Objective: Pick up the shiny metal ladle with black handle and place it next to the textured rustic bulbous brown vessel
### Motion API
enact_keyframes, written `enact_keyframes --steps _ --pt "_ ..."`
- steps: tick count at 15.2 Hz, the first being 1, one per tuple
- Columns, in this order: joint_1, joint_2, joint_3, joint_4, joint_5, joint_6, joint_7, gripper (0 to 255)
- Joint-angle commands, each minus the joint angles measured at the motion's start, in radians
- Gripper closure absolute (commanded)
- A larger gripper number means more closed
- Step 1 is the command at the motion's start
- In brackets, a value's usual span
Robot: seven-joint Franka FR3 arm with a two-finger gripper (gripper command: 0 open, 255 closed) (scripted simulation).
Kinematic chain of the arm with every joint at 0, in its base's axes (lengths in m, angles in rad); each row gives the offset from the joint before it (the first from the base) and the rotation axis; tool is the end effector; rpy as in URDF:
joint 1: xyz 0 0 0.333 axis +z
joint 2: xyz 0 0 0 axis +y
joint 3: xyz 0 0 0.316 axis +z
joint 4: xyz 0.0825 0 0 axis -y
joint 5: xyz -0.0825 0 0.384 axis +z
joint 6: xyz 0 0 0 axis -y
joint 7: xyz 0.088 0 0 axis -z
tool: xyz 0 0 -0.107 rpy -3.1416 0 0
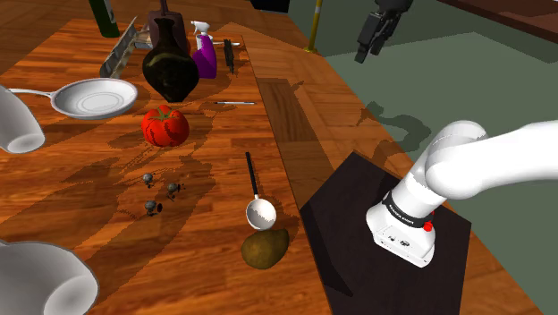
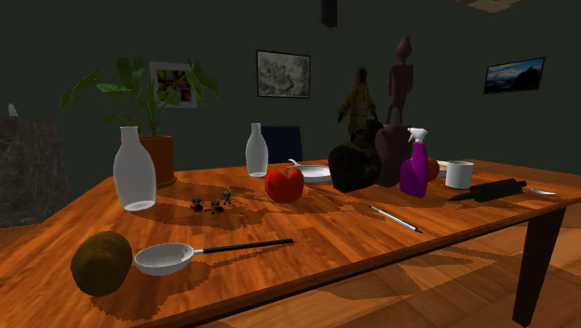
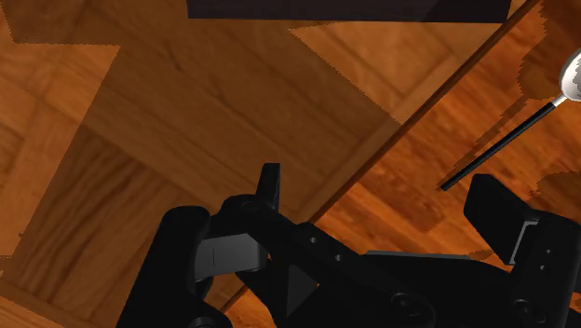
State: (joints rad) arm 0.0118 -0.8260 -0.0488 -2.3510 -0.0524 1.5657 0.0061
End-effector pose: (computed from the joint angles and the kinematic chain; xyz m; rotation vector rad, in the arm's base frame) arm 0.2955 -0.0217 0.6041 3.1238 -0.0460 0.0624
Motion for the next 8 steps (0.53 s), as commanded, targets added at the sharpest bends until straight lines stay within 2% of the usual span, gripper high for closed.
enact_keyframes --steps 1,8 --pt "0.000 0.000 0.000 0.000 0.000 0.000 0.000 0" --pt "0.007 -0.061 0.131 -0.213 0.106 0.174 0.223 0"
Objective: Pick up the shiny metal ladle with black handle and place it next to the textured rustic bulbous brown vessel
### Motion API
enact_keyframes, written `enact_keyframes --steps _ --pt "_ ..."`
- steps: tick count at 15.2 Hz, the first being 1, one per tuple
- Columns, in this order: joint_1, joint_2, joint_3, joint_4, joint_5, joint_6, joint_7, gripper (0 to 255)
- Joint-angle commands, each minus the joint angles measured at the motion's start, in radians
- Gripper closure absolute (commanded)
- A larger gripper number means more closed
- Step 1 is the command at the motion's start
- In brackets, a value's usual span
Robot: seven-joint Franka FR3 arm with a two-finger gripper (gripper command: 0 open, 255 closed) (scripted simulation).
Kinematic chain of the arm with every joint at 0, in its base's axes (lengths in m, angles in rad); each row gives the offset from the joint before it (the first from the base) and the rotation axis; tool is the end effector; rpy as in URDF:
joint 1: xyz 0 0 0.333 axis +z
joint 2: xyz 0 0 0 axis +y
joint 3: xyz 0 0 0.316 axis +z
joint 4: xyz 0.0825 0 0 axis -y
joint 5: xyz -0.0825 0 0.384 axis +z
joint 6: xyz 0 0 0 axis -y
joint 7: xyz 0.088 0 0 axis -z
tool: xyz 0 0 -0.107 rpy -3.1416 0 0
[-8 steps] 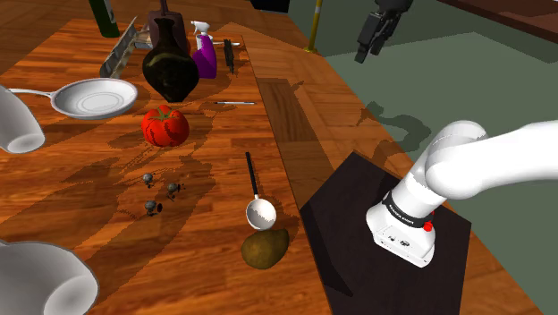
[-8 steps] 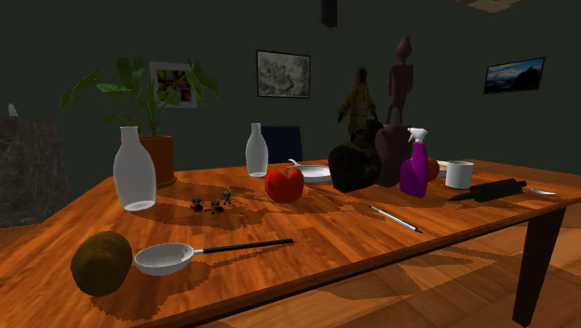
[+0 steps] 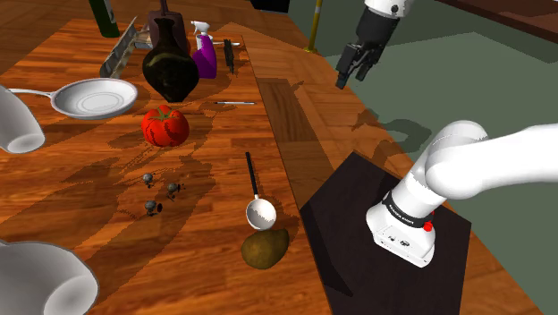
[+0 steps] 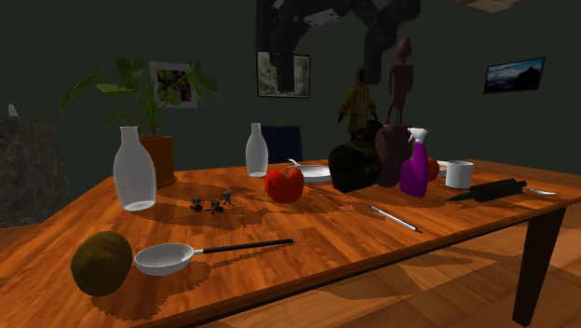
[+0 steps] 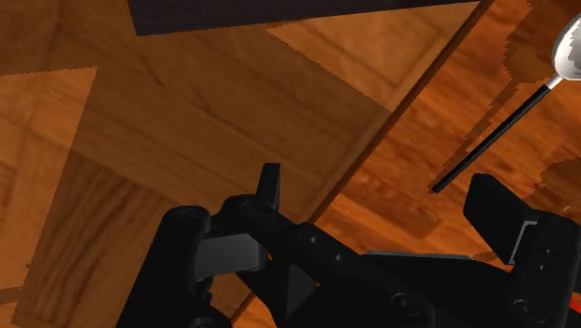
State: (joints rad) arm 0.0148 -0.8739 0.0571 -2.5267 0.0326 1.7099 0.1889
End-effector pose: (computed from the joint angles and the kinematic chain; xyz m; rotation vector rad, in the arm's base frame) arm 0.2932 0.0276 0.5475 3.1281 -0.2190 0.0899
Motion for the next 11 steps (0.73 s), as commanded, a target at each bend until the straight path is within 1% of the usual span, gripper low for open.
enact_keyframes --steps 1,6,11 --pt "0.007 -0.014 0.046 -0.063 0.038 0.057 0.072 0" --pt "0.027 0.015 0.159 -0.164 0.126 0.209 0.233 0" --pt "0.044 0.111 0.287 -0.220 0.210 0.386 0.395 0"
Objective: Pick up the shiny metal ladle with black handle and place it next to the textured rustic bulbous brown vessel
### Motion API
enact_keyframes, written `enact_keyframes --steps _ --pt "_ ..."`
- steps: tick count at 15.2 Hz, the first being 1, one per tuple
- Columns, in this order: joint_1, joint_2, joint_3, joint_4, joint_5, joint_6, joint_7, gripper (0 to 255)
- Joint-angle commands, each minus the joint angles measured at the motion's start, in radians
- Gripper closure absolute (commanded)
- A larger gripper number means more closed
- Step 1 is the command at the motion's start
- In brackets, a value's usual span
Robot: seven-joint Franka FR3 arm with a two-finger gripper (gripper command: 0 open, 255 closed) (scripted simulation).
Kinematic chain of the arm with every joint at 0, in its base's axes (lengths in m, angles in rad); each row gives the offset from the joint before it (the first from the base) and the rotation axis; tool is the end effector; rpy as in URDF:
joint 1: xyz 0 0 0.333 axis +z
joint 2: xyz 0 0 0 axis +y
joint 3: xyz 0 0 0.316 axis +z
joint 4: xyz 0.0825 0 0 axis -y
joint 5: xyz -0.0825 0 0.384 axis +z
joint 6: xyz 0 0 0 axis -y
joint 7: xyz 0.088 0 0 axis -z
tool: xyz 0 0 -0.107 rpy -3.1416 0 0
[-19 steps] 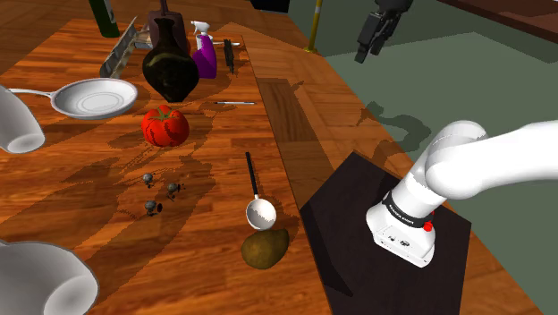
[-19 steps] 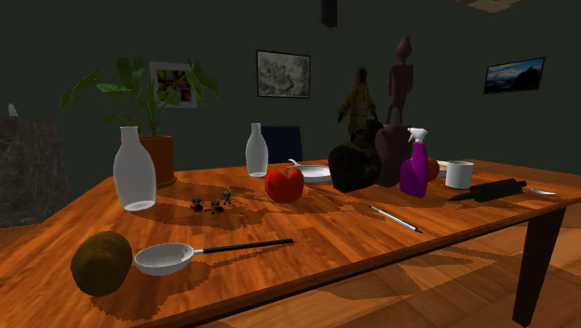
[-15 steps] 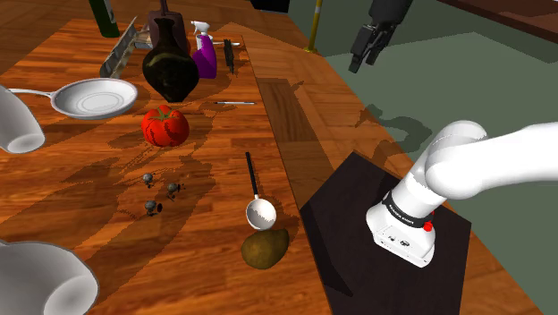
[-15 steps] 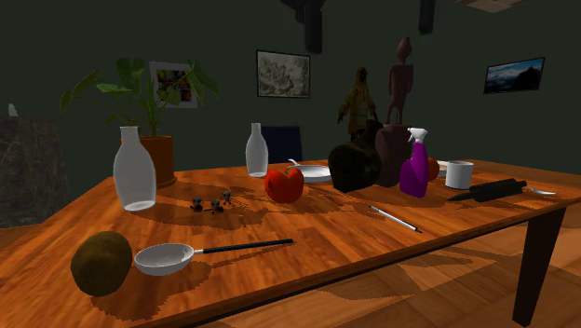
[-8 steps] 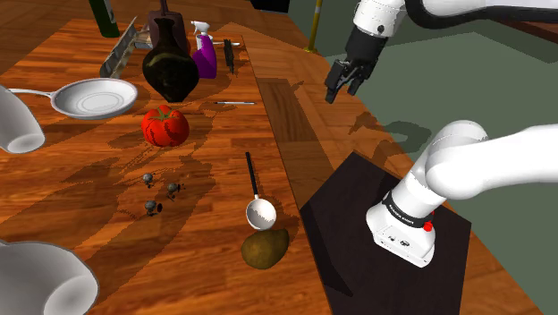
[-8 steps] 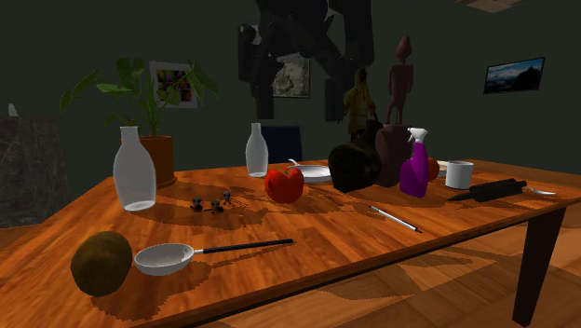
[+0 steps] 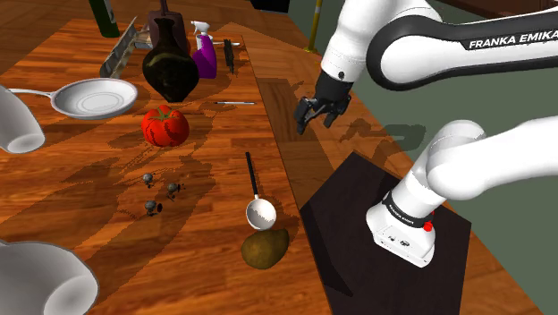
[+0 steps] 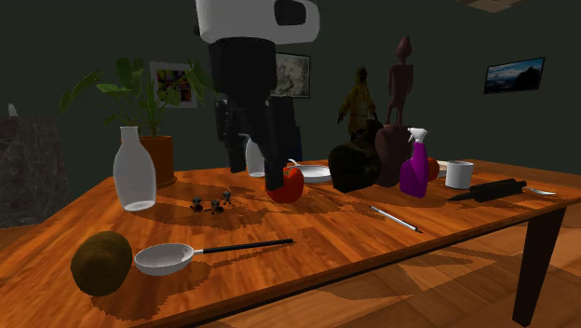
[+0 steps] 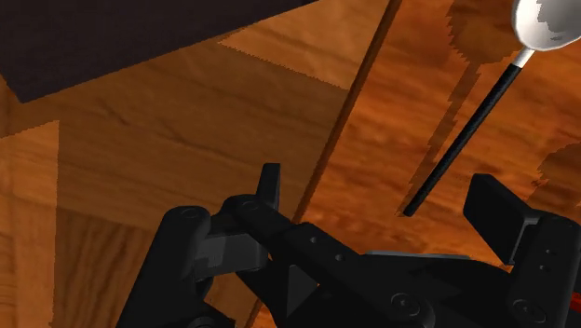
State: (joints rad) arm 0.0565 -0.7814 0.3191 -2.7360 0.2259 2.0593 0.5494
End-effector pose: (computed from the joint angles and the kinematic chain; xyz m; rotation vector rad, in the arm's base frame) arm 0.3017 0.1266 0.4384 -3.0718 0.5450 -0.1386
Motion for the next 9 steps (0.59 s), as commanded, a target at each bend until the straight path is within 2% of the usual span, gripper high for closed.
enact_keyframes --steps 1,5,9 --pt "0.003 0.046 0.052 -0.016 0.031 0.075 0.068 0" --pt "-0.010 0.181 0.166 -0.016 0.071 0.233 0.204 0" --pt "-0.061 0.348 0.293 0.016 0.062 0.392 0.360 0"
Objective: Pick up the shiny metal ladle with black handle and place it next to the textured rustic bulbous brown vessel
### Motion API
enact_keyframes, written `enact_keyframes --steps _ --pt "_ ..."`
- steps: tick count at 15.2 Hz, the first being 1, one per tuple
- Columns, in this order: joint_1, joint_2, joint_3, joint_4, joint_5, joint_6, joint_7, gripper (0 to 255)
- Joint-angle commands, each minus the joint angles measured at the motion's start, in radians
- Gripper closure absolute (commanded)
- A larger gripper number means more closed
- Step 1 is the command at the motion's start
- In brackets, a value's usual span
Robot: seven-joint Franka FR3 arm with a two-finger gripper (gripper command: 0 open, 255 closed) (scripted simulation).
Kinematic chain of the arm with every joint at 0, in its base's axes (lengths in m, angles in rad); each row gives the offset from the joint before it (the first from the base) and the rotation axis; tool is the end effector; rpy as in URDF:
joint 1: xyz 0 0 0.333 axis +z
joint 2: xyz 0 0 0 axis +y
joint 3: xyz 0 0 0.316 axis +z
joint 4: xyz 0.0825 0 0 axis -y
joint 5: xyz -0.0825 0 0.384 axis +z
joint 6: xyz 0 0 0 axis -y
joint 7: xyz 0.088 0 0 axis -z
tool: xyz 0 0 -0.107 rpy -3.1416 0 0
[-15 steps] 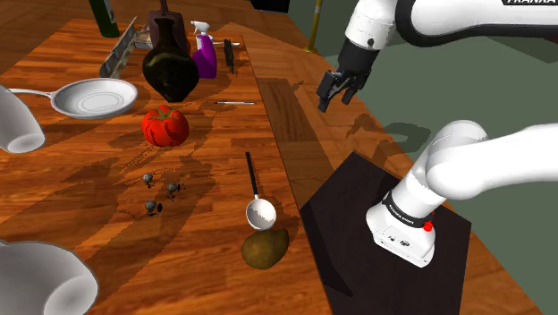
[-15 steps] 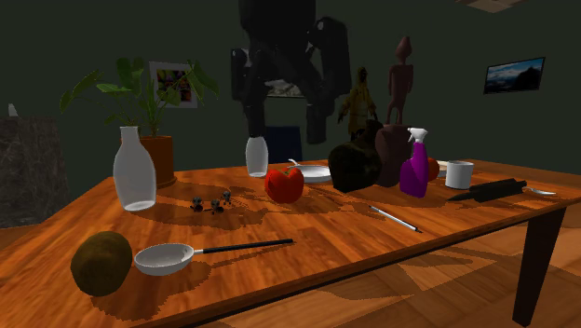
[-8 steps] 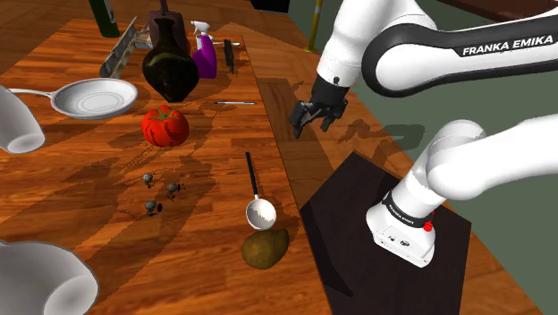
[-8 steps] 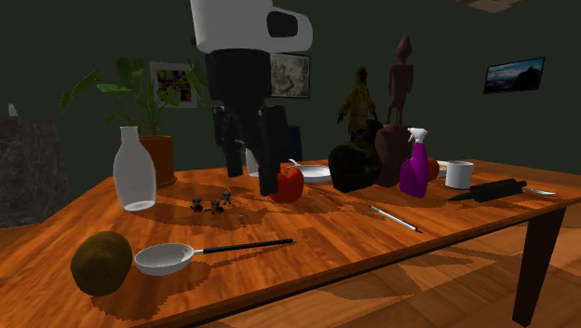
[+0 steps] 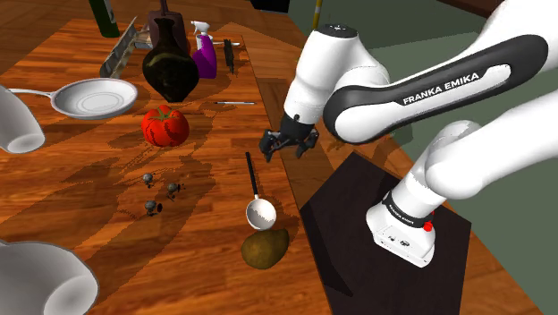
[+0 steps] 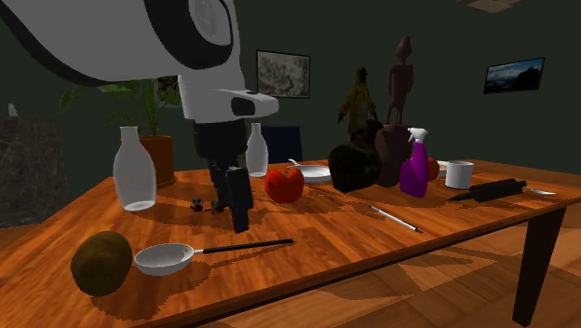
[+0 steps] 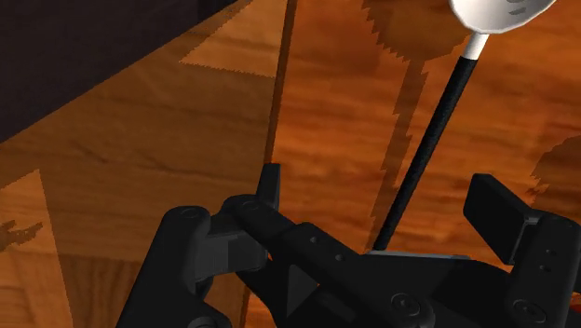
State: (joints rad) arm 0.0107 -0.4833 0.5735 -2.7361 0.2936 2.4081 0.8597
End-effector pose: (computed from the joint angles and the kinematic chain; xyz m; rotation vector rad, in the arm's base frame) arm 0.3261 0.1997 0.3541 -2.9946 0.8064 -0.1812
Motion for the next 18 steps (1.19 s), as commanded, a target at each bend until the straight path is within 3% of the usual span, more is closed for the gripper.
enact_keyframes --steps 1,4,6,7,10,13,14,18 --pt "-0.036 0.096 0.073 0.028 -0.022 0.081 0.096 0" --pt "-0.128 0.244 0.190 0.075 -0.124 0.190 0.266 0" --pt "-0.214 0.357 0.276 0.116 -0.267 0.251 0.428 0" --pt "-0.213 0.359 0.275 0.116 -0.270 0.251 0.431 0" --pt "-0.251 0.425 0.296 0.116 -0.377 0.296 0.508 0" --pt "-0.279 0.498 0.299 0.122 -0.521 0.332 0.611 0" --pt "-0.283 0.539 0.288 0.128 -0.607 0.346 0.673 0" --pt "-0.275 0.538 0.280 0.128 -0.605 0.346 0.672 0"
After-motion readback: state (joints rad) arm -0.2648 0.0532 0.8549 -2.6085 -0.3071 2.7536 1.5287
